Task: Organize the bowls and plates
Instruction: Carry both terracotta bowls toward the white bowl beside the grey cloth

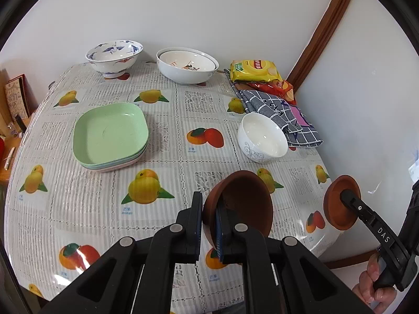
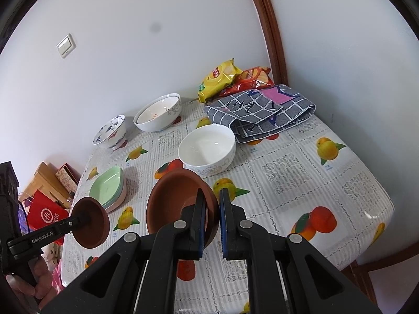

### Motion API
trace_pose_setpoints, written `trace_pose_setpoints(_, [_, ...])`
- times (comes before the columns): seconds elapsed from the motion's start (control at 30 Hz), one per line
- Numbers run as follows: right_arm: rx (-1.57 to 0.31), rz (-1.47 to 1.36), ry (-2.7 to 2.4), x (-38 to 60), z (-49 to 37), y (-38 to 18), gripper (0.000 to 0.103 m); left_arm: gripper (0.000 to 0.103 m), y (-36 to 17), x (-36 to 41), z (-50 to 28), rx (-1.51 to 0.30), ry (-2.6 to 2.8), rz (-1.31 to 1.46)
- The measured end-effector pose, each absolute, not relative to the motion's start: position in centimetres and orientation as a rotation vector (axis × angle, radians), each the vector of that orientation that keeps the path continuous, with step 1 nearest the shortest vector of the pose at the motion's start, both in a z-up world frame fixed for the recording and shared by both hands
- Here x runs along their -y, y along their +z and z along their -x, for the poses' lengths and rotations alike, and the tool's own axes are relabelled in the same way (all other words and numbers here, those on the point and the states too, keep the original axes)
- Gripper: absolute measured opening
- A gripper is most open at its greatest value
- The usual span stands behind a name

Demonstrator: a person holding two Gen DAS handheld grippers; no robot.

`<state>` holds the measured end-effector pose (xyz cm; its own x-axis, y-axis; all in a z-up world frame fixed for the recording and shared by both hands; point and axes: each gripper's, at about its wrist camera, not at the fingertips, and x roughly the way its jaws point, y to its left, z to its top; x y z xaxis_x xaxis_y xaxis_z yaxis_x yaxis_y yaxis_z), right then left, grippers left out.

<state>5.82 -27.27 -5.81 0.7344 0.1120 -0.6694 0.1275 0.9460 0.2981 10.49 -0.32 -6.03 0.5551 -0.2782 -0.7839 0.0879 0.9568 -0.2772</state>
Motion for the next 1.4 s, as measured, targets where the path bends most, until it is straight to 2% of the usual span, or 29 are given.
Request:
trace_pose_setpoints(0.87, [-0.789, -0.322, -0.042, 29.6, -15.2, -7.4, 0.01, 0.009, -6.2, 5.4, -19.5, -0.964, -0.282, 0.137])
trace_pose_setpoints(1.4, [-0.887, -0.196, -0.052, 27.9, -24.2, -11.5, 0.01, 0.009, -8.6, 5.5, -25.7, -0.992, -0.27, 0.126])
